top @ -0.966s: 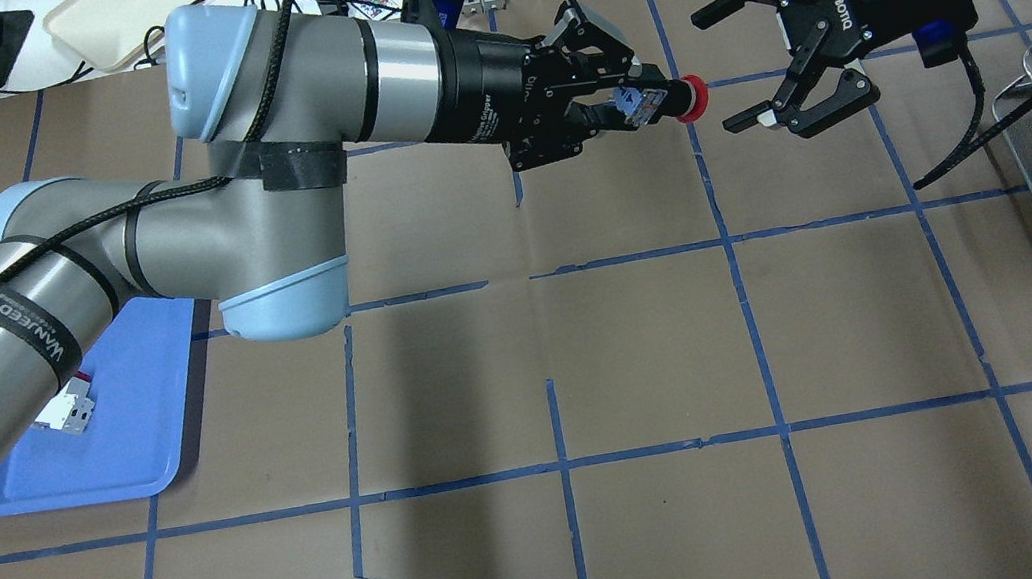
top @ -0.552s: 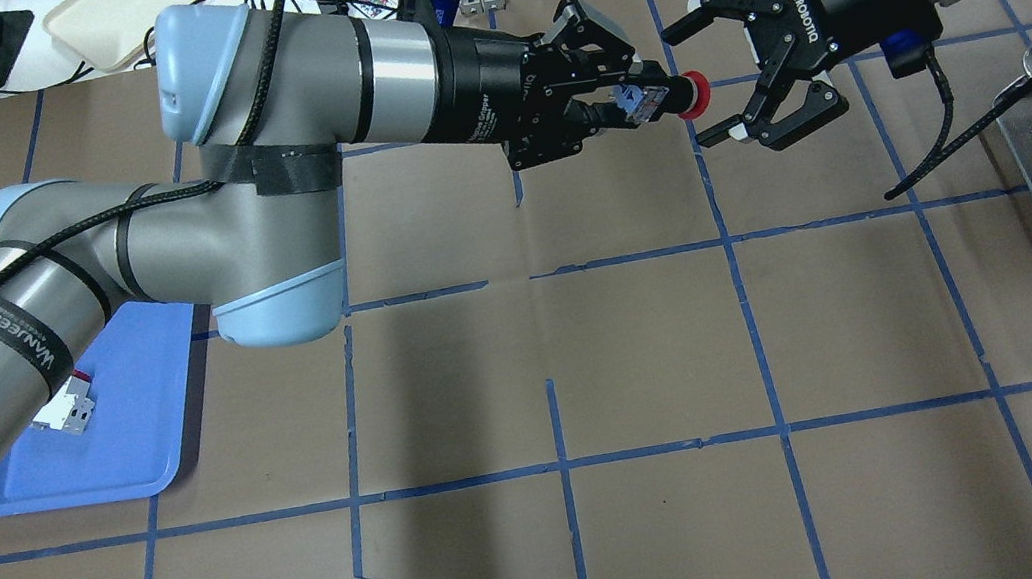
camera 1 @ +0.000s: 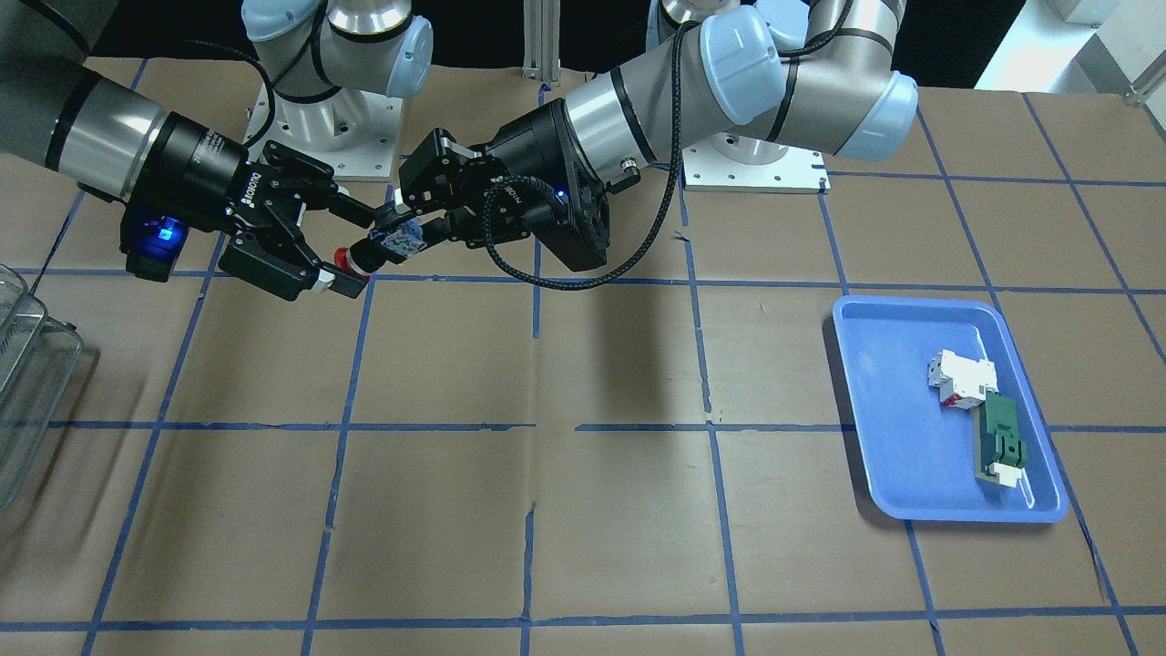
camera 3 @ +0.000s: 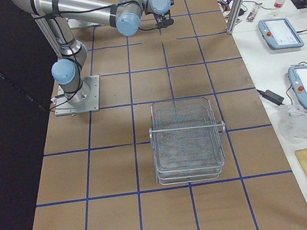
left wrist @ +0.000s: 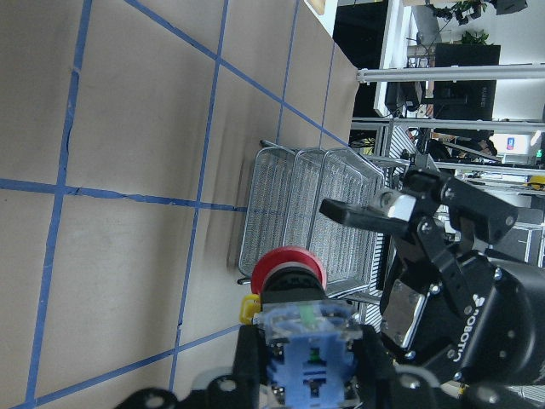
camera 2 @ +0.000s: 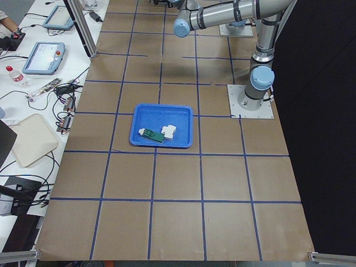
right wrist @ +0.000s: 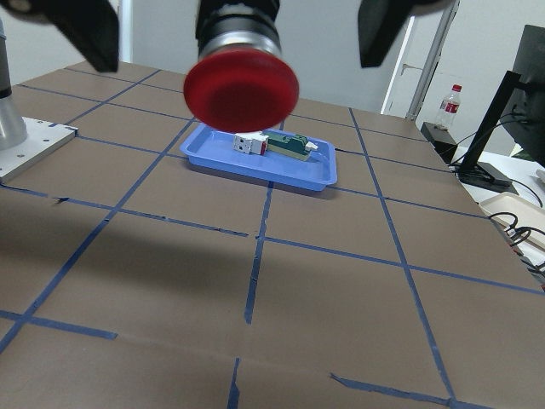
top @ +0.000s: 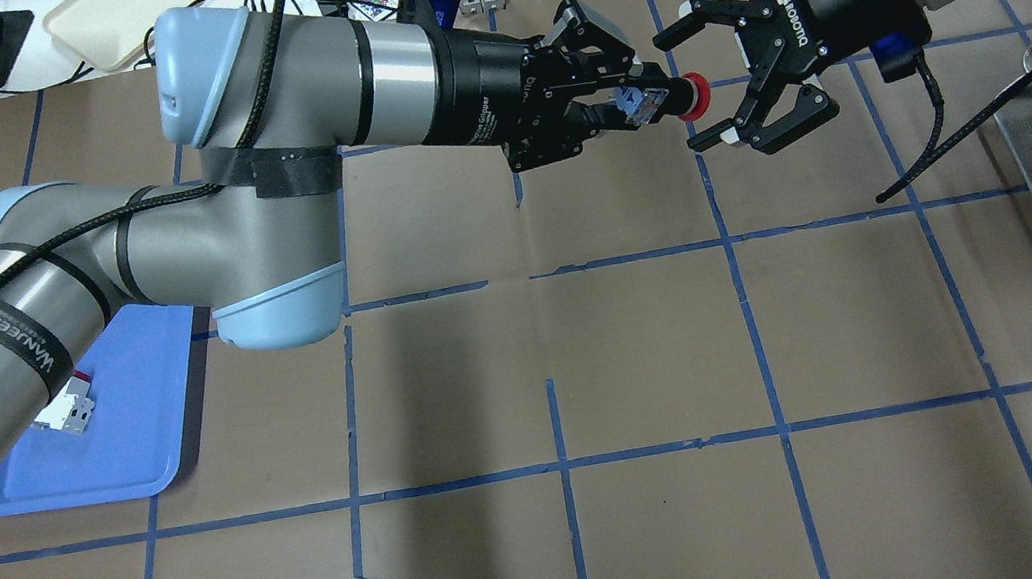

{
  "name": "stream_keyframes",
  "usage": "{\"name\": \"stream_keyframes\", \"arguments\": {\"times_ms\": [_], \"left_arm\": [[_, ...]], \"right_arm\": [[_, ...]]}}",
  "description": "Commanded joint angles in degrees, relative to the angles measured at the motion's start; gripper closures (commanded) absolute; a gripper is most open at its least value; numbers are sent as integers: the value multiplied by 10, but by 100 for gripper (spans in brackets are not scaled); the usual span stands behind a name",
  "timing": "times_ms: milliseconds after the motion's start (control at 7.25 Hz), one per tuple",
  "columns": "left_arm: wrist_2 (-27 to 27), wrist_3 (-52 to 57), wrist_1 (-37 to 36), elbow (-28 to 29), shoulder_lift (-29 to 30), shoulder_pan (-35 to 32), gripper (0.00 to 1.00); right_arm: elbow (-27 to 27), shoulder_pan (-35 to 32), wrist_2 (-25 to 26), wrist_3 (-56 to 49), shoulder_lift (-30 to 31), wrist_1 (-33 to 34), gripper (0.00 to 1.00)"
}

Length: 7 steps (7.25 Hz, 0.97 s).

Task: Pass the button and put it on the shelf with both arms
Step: 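Move the open right gripper onto the button's red cap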

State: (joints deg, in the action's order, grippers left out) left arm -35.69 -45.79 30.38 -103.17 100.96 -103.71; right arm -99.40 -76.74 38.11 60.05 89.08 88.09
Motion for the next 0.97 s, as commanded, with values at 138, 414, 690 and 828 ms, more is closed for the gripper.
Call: {"name": "stream_keyframes", "arguments": {"times_ms": [138, 414, 690, 828], "left_arm": [[0, 0, -1, -1, -1, 0, 98], [0, 0, -1, -1, -1, 0, 97], [0, 0, -1, 0, -1, 0, 97], [0, 0, -1, 2, -1, 0, 97]], "right_arm": [[0, -1, -1, 7, -14, 0, 3], [1, -3, -2, 7, -12, -1, 7], [1, -3, -2, 5, -11, -1, 27], [1, -3, -2, 5, -11, -1, 53]]}}
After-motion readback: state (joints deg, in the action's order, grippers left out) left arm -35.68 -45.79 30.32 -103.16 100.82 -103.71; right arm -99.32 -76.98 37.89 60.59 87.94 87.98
